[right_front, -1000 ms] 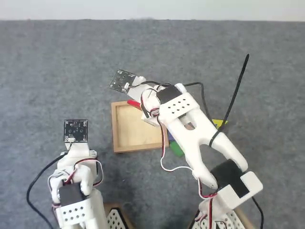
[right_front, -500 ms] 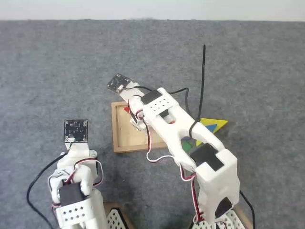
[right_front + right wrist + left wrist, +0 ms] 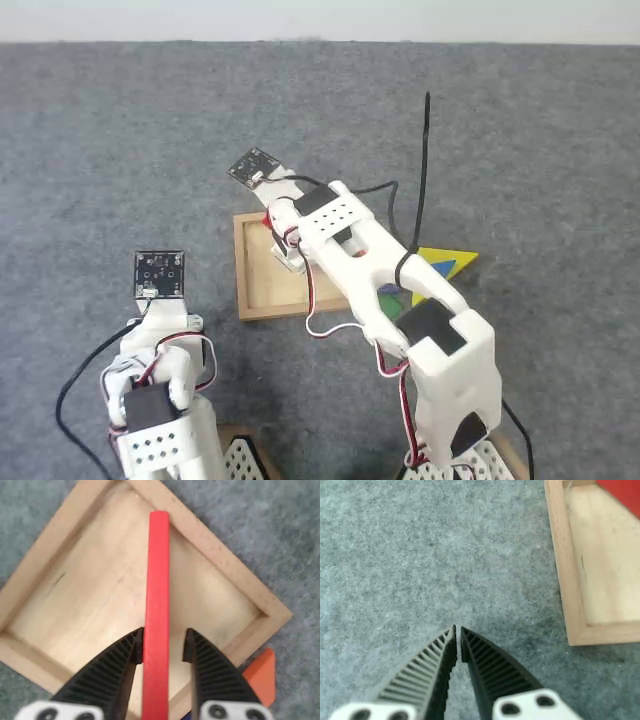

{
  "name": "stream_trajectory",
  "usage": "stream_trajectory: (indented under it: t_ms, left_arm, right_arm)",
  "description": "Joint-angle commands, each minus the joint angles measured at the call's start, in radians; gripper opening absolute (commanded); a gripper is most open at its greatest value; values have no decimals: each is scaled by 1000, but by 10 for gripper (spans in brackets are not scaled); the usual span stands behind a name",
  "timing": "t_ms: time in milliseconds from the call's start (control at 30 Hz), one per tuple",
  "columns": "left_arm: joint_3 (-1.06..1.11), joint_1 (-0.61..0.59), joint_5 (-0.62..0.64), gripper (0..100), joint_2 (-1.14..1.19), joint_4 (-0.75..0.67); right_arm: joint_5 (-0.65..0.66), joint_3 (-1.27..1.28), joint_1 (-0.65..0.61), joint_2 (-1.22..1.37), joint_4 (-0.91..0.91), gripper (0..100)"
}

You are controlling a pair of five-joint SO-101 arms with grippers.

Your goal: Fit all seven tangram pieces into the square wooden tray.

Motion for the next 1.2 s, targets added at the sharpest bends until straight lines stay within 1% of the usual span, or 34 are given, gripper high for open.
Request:
stream_trajectory:
  t_ms: [0, 167, 533, 800, 1000, 1167]
  left_arm:
    - [-8, -3, -9, 15, -18, 5]
    - [-8, -3, -9, 15, -18, 5]
    - [-8, -3, -9, 15, -18, 5]
    - [-8, -3, -9, 15, -18, 5]
    - [-8, -3, -9, 15, -18, 5]
    - [-8, -3, -9, 15, -18, 5]
  right_arm:
    - [21, -52, -31, -128, 39, 155]
    - [23, -52, -70, -150, 64, 155]
    - [18, -3, -183, -96, 74, 155]
    - [21, -23, -183, -133, 150, 156]
    - [20, -18, -185, -173, 157, 159]
    - [20, -23, -182, -61, 116, 164]
